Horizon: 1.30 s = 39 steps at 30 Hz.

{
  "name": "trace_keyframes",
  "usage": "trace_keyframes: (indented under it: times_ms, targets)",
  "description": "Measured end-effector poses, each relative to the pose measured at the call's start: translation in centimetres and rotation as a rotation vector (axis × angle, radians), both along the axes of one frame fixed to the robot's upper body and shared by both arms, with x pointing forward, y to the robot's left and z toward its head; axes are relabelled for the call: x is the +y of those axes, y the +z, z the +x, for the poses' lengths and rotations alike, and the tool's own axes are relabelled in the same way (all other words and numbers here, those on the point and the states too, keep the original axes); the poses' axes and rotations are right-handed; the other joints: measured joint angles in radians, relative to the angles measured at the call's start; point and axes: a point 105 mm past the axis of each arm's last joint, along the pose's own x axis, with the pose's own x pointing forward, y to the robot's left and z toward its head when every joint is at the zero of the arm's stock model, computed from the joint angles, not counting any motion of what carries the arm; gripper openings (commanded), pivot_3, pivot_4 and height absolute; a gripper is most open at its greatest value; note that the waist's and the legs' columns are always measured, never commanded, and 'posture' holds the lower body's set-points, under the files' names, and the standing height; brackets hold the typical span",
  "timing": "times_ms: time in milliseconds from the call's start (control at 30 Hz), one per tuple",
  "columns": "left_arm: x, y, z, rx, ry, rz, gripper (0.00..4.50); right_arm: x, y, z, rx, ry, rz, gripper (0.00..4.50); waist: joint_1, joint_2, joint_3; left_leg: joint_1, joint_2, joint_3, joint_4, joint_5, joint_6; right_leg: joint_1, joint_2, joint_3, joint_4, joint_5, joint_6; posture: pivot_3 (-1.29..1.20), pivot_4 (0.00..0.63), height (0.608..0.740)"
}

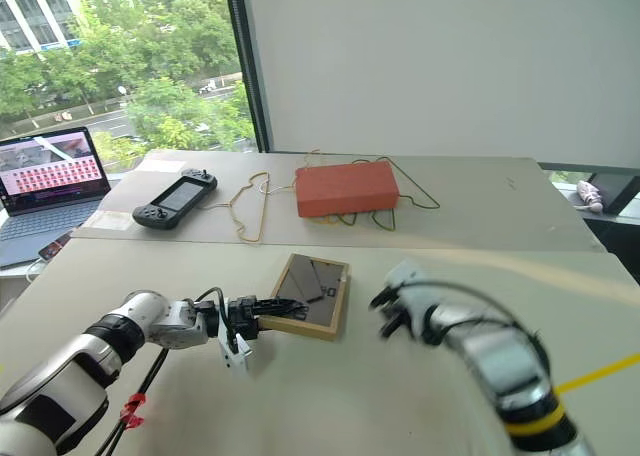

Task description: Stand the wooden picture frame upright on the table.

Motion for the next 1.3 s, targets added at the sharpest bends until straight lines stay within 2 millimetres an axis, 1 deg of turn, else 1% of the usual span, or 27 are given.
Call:
trace_keyframes:
  times_ms: [33, 67, 100, 133, 167, 200, 233, 267, 300, 333, 400, 500, 533, 567, 667, 800, 867, 1033, 1133, 1200, 1300]
  targets:
    - [0.0, 0.0, 0.0, 0.002, 0.003, 0.0, 1.1, 0.5, 1.5, 0.5, -0.045, 0.022, 0.029, 1.81, -0.002, 0.0, 0.0, 0.001, 0.001, 0.0, -0.001, 0.0, 0.001, 0.0, 0.001, 0.0, 0.001, 0.0, 0.0, 0.0, 0.15, 0.74]
    - [0.0, 0.0, -0.1, 0.002, 0.006, -0.003, 1.1, 1.8, 2.6, 0.8, -0.065, 0.077, 0.076, 2.14, -0.002, 0.0, 0.0, 0.002, 0.002, -0.001, -0.002, 0.0, 0.001, 0.001, 0.002, 0.0, 0.0, 0.0, 0.0, 0.0, 0.15, 0.74]
    - [-0.1, 0.0, 0.0, 0.002, 0.006, -0.003, 1.1, 2.9, 3.0, 0.9, -0.065, 0.122, 0.111, 2.51, -0.001, 0.001, 0.0, 0.001, 0.002, -0.001, -0.002, 0.0, 0.001, 0.001, 0.002, 0.0, 0.0, 0.0, 0.0, 0.0, 0.15, 0.74]
    - [-0.2, 0.0, 0.0, 0.0, 0.011, -0.008, 1.1, 4.6, 2.9, 0.9, -0.04, 0.184, 0.16, 2.75, 0.001, 0.001, 0.0, 0.001, 0.001, -0.001, -0.001, 0.0, 0.001, 0.001, 0.002, 0.0, 0.0, 0.0, 0.0, 0.0, 0.15, 0.74]
    - [-0.2, 0.0, 0.0, -0.003, 0.012, -0.007, 1.1, 6.6, 2.7, 1.1, 0.003, 0.253, 0.216, 3.23, 0.0, 0.001, 0.0, 0.0, 0.001, -0.001, 0.0, 0.0, 0.001, 0.001, 0.001, 0.0, 0.0, 0.0, 0.0, 0.0, 0.15, 0.74]
    - [-0.4, 0.1, 0.0, -0.007, 0.01, -0.006, 1.1, 8.0, 2.4, 1.2, 0.042, 0.303, 0.239, 3.45, 0.001, 0.002, 0.0, 0.0, 0.0, -0.001, 0.0, 0.0, 0.0, 0.0, 0.0, 0.0, 0.001, 0.0, 0.0, 0.0, 0.15, 0.74]
    - [-0.6, 0.1, 0.0, -0.009, 0.008, -0.009, 1.1, 9.4, 2.2, 1.2, 0.087, 0.362, 0.264, 3.83, 0.003, 0.002, 0.0, -0.001, 0.0, -0.001, 0.0, 0.0, 0.0, -0.001, 0.0, 0.0, 0.001, 0.0, 0.0, 0.0, 0.15, 0.74]
    - [-0.7, 0.2, -0.1, -0.011, 0.008, -0.013, 1.1, 10.5, 2.1, 1.1, 0.124, 0.41, 0.284, 4.19, 0.007, 0.002, 0.0, -0.002, 0.0, -0.001, 0.0, 0.0, 0.0, -0.001, 0.0, 0.0, 0.001, 0.0, 0.0, 0.0, 0.15, 0.74]
    - [-0.8, 0.2, -0.1, -0.013, 0.003, -0.014, 1.1, 11.1, 2.0, 1.0, 0.149, 0.441, 0.297, 4.42, 0.009, 0.002, 0.0, -0.003, 0.0, -0.002, 0.0, 0.0, 0.001, -0.001, 0.0, -0.001, 0.002, 0.0, 0.0, 0.0, 0.15, 0.74]
    - [-0.9, 0.3, -0.2, -0.012, 0.001, -0.018, 1.1, 11.4, 1.9, 1.0, 0.175, 0.46, 0.311, 4.42, 0.011, 0.002, 0.0, -0.004, 0.0, -0.002, 0.0, 0.0, 0.001, -0.002, 0.0, -0.002, 0.002, 0.0, 0.0, 0.0, 0.15, 0.74]
    - [-0.8, 0.3, -0.3, -0.012, 0.002, -0.021, 1.1, 11.8, 1.3, 1.7, 0.231, 0.466, 0.329, 4.42, 0.008, 0.002, 0.0, -0.005, -0.001, -0.002, 0.0, 0.0, 0.001, -0.002, -0.001, -0.002, 0.002, 0.0, 0.0, 0.0, 0.15, 0.74]
    - [-0.7, 0.3, -0.3, -0.016, 0.008, -0.018, 1.1, 12.3, -0.1, 2.7, 0.306, 0.468, 0.342, 4.42, 0.005, 0.003, 0.0, -0.005, -0.001, -0.002, 0.0, -0.001, 0.001, -0.004, -0.001, -0.002, 0.002, 0.0, 0.0, 0.0, 0.15, 0.74]
    - [-0.7, 0.3, -0.3, -0.016, 0.01, -0.018, 1.1, 12.5, -0.6, 2.8, 0.331, 0.478, 0.342, 4.42, 0.005, 0.003, 0.001, -0.005, -0.001, -0.002, 0.0, -0.001, 0.001, -0.004, -0.001, -0.002, 0.002, 0.0, 0.0, 0.0, 0.15, 0.74]
    - [-0.6, 0.3, -0.3, -0.016, 0.011, -0.013, 1.1, 12.7, -0.6, 2.8, 0.354, 0.507, 0.351, 4.42, 0.004, 0.004, 0.001, -0.005, -0.001, -0.002, 0.0, -0.001, 0.001, -0.004, -0.001, -0.002, 0.002, 0.0, 0.0, 0.0, 0.15, 0.74]
    - [-0.5, 0.2, -0.4, -0.018, 0.014, -0.008, 1.1, 13.2, -0.6, 2.3, 0.401, 0.572, 0.374, 4.42, 0.001, 0.005, 0.0, -0.005, -0.001, -0.002, 0.0, -0.001, 0.001, -0.004, -0.001, -0.002, 0.003, 0.0, 0.0, 0.0, 0.15, 0.74]
    - [-0.3, 0.2, -0.4, -0.017, 0.023, -0.007, 1.1, 14.8, -0.4, 0.5, 0.468, 0.698, 0.436, 4.42, -0.001, 0.005, 0.0, -0.005, -0.001, -0.002, 0.0, -0.001, 0.001, -0.004, -0.001, -0.002, 0.003, 0.0, 0.0, 0.0, 0.15, 0.74]
    - [-0.3, 0.3, -0.4, -0.018, 0.024, -0.009, 1.1, 15.2, -0.3, -0.3, 0.499, 0.732, 0.479, 4.42, -0.001, 0.005, 0.0, -0.005, -0.001, -0.002, 0.0, -0.001, 0.001, -0.004, -0.001, -0.002, 0.004, 0.0, 0.0, 0.0, 0.15, 0.74]
    - [-0.6, 0.4, -0.7, -0.014, 0.02, -0.028, 1.1, 14.7, 0.3, -0.8, 0.484, 0.737, 0.53, 4.42, 0.0, 0.005, 0.0, -0.01, -0.001, -0.002, 0.0, -0.001, 0.001, -0.009, -0.001, -0.002, 0.004, 0.0, 0.0, 0.0, 0.15, 0.74]
    - [-0.9, 0.6, -0.9, -0.014, 0.01, -0.042, 1.1, 14.2, 0.6, -1.2, 0.454, 0.75, 0.538, 4.42, 0.002, 0.005, 0.0, -0.019, -0.001, -0.002, 0.002, 0.002, -0.004, -0.019, -0.001, -0.002, 0.009, 0.0, 0.0, 0.0, 0.15, 0.74]
    - [-1.0, 0.6, -1.0, -0.01, 0.006, -0.046, 1.1, 13.9, 0.5, -1.5, 0.449, 0.753, 0.544, 4.42, 0.001, 0.005, 0.0, -0.02, -0.002, -0.002, 0.003, 0.004, -0.006, -0.02, -0.002, -0.002, 0.01, 0.0, 0.0, 0.0, 0.15, 0.74]
    - [-1.1, 0.5, -1.0, -0.007, 0.003, -0.039, 1.1, 13.5, 0.3, -1.5, 0.436, 0.734, 0.54, 4.42, 0.0, 0.005, 0.0, -0.02, -0.002, -0.002, 0.002, 0.002, -0.004, -0.02, -0.002, -0.002, 0.011, 0.0, 0.0, 0.0, 0.15, 0.74]
